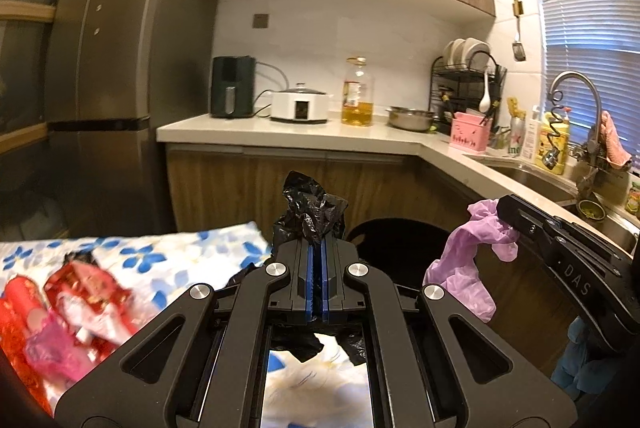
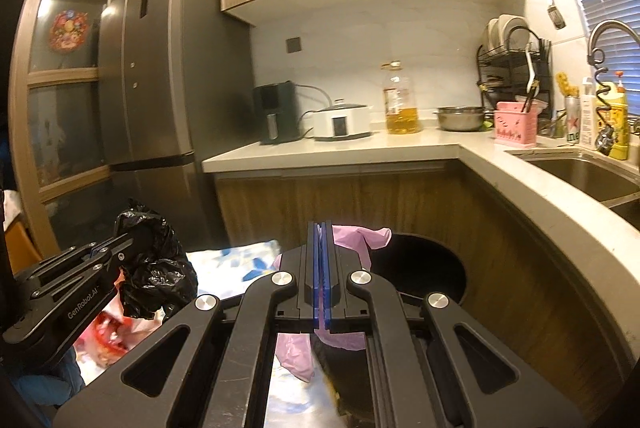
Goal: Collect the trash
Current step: 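Carry the black bag and purple bag over the black bin with both tools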
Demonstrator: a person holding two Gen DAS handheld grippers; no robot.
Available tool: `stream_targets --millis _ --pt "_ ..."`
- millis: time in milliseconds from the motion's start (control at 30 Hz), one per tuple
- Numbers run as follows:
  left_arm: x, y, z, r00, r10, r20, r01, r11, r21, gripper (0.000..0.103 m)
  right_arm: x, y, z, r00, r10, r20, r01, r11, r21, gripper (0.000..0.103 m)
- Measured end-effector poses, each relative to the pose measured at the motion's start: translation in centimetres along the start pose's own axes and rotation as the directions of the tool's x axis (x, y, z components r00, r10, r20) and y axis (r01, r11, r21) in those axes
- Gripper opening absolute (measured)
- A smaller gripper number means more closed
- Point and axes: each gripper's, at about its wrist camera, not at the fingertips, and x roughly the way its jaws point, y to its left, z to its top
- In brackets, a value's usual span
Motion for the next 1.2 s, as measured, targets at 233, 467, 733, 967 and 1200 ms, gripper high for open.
stream_targets --millis 233,467,733,967,1200 --pt "2.3 -2.3 1.5 0.999 -0.026 0.02 0.025 0.999 0.026 0.002 0.6 -2.5 1.1 0.998 -0.049 0.032 0.049 0.999 0.019 0.002" --pt "4.6 -3.6 2.3 0.999 -0.044 0.028 0.044 0.999 0.025 0.002 2.0 -4.2 1.4 0.996 -0.079 0.033 0.078 0.996 0.03 0.002" --pt "7.7 -5.1 2.5 0.997 -0.078 0.018 0.077 0.996 0.033 0.002 3.6 -6.0 1.1 0.995 -0.093 0.029 0.091 0.994 0.056 0.002" --pt "10.7 -6.2 2.5 0.993 -0.116 0.013 0.116 0.993 0.033 0.002 4.7 -6.6 0.8 0.995 -0.092 0.022 0.091 0.994 0.061 0.002" --pt "12.8 -7.0 2.0 0.99 -0.141 0.003 0.14 0.989 0.045 0.002 6.1 -7.3 0.2 0.996 -0.094 0.009 0.093 0.993 0.066 0.002"
